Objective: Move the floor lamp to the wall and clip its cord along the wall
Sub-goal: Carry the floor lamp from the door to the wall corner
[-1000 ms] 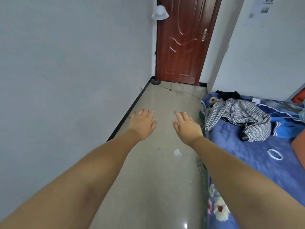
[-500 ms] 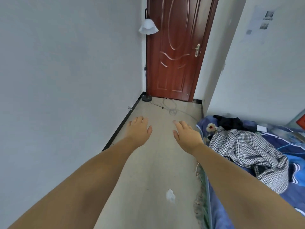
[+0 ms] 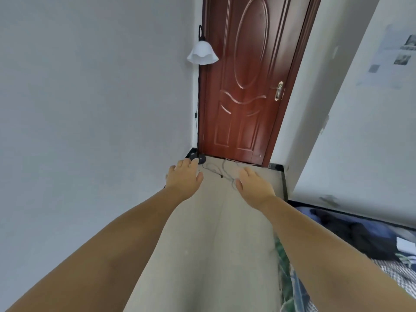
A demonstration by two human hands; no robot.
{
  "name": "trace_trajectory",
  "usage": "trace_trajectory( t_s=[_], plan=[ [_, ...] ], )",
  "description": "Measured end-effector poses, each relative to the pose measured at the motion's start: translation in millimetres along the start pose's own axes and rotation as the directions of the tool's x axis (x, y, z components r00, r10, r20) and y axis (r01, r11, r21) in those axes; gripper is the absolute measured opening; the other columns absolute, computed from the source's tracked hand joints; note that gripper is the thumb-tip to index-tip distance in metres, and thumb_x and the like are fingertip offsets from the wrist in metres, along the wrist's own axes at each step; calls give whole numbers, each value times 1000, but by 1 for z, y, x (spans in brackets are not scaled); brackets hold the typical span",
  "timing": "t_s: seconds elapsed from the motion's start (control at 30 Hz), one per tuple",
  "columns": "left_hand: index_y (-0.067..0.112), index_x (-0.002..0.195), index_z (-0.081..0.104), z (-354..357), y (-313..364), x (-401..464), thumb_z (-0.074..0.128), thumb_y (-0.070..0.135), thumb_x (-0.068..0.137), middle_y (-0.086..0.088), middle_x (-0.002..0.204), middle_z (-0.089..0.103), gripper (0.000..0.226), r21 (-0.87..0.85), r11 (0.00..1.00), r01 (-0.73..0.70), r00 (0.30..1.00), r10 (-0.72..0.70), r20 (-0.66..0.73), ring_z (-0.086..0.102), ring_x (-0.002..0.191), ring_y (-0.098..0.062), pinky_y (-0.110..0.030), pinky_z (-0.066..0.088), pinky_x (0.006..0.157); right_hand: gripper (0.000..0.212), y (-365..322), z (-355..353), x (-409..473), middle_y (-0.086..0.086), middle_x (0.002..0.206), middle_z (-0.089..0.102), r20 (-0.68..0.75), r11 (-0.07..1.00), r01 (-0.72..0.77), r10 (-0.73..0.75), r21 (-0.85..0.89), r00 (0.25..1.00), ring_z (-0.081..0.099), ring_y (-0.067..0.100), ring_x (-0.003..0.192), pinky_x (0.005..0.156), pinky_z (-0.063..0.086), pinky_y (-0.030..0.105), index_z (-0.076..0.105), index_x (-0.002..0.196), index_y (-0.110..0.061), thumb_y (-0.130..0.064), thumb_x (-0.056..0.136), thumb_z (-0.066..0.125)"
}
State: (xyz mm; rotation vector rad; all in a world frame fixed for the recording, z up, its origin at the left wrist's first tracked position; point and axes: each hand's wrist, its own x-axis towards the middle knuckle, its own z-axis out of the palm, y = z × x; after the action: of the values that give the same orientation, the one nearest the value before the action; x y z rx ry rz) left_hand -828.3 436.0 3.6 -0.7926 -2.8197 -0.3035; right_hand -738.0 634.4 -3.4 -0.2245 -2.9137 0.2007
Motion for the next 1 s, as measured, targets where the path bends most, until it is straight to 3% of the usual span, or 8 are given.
trace_trajectory(
  t_s=[0.17,0.3,0.4,0.73,1.0],
  plan=[
    [12,134,37,18,-11,147,33,32,95,-13,129,51,44,1,999,-40,999,40,15,46,117,-29,-42,38,96,27,43,0,128,11,114,49,-48,998,-43,45,41,998,53,32,92,66,42,36,43,117,-13,-25,97,29],
    [13,135,37,49,-8,242,32,32,95,-12,128,51,44,-32,998,-51,998,52,46,45,117,-29,-42,39,96,33,90,14,212,12,121,49,-31,997,-77,77,-6,997,55,33,99,74,51,42,41,125,-11,-26,98,31],
    [13,135,36,78,-6,315,33,33,95,-12,129,50,45,-59,997,-52,997,55,47,46,116,-29,-42,40,95,39,129,33,281,12,129,45,-2,994,-107,107,-36,994,54,34,103,72,47,40,34,135,-13,-27,98,30],
    [12,136,37,139,-11,587,33,33,97,-13,132,50,45,-122,988,90,995,-94,-25,47,118,-29,-41,41,95,42,258,63,555,7,130,46,10,994,23,-22,-104,1000,55,30,101,69,48,37,32,137,-18,-33,98,29],
    [12,136,38,196,-59,753,33,34,97,-13,134,49,46,-156,960,231,972,-234,-1,46,120,-29,-42,41,96,42,290,120,737,8,126,45,93,980,168,-159,-107,983,56,30,96,64,46,37,31,137,-16,-33,98,29]
  ],
)
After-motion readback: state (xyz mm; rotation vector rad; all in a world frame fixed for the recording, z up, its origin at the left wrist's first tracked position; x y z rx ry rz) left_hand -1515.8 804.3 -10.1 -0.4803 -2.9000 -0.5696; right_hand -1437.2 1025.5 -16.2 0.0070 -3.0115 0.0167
